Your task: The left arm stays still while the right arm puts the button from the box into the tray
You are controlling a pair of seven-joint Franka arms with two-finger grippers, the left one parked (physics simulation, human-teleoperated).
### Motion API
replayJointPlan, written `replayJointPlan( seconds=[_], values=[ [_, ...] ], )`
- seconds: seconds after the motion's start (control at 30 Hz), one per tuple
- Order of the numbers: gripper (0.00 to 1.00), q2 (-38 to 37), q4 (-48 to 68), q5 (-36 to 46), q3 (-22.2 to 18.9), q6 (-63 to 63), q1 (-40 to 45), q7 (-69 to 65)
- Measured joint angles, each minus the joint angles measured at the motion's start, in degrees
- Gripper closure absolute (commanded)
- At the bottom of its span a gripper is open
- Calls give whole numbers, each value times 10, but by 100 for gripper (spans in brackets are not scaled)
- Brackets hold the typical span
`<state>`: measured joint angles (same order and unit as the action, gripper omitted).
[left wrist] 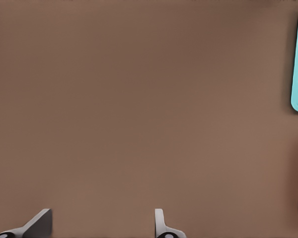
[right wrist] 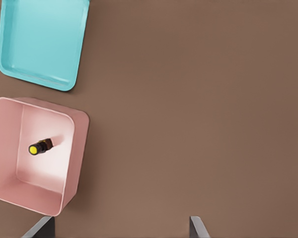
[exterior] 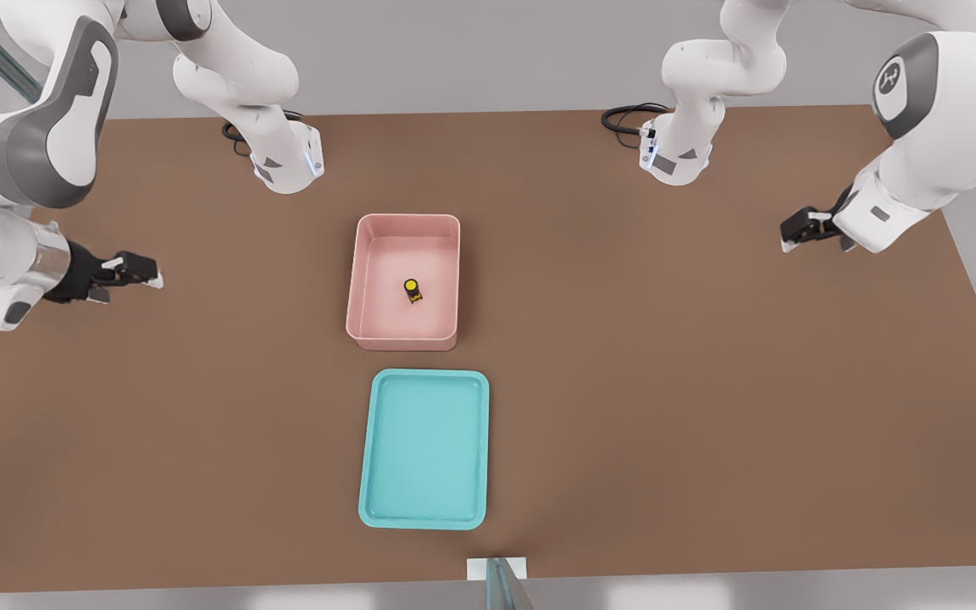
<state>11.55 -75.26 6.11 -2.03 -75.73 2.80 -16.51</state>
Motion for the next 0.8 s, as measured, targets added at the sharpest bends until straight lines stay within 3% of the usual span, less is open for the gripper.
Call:
replayJointPlan(
  seconds=[0.07,0.1,0.2,0.27,0.3,0.33,0.4,0.53,0.8],
  values=[
    [0,5,0,0,1,-11,-14,-6],
    [0,13,1,1,0,-18,-73,-5],
    [0,47,16,-16,4,-57,-423,54],
    [0,51,-94,-24,4,-104,-548,122],
    [0,42,-180,-25,-15,-148,-587,154],
    [0,41,-241,-26,-66,-187,-625,180],
    [0,32,-339,-20,-142,-261,-650,221],
    [0,10,-490,-10,-202,-436,-677,286],
    [0,14,-601,42,-218,-694,-679,370]
  ],
)
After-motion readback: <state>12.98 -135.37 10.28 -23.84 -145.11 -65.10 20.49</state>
